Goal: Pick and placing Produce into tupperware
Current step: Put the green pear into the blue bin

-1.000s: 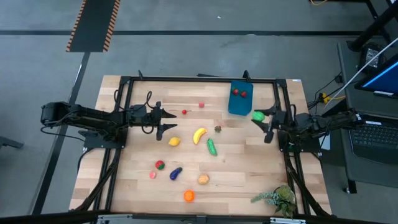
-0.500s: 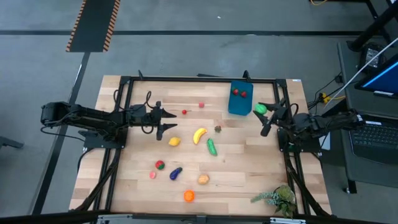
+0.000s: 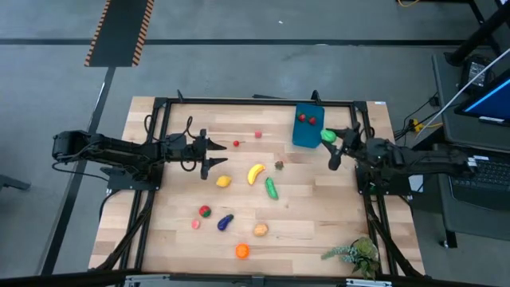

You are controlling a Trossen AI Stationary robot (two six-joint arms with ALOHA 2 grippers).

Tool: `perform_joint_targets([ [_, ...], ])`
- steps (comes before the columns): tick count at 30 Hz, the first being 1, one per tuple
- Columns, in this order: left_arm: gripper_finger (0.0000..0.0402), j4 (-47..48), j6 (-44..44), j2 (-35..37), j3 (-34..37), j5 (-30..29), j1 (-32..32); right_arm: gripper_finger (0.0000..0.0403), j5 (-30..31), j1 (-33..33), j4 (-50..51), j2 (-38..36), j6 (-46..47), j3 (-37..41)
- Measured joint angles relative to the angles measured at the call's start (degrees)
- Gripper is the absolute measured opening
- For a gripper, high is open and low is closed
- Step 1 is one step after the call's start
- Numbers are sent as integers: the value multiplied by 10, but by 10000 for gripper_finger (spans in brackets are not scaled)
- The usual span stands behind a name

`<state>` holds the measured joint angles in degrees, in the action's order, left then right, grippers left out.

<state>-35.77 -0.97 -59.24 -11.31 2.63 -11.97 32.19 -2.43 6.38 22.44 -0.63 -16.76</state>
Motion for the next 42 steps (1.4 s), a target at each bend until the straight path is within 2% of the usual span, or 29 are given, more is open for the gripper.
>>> perform_joint_targets([
  [7, 196, 0, 0, 0, 0, 0, 0, 209, -83, -86, 67, 94, -5, -61],
  [17, 196, 2, 0, 0, 0, 0, 0, 209, -222, -221, 99, 232, -42, -152],
  [20, 196, 2, 0, 0, 0, 0, 0, 209, -273, -263, 119, 282, -47, -185],
  [26, 196, 5, 0, 0, 0, 0, 0, 209, -331, -335, 175, 399, -63, -250],
  [32, 196, 7, 0, 0, 0, 0, 0, 209, -367, -377, 192, 501, -77, -303],
  [42, 196, 7, 0, 0, 0, 0, 0, 209, -370, -413, 201, 623, -88, -351],
])
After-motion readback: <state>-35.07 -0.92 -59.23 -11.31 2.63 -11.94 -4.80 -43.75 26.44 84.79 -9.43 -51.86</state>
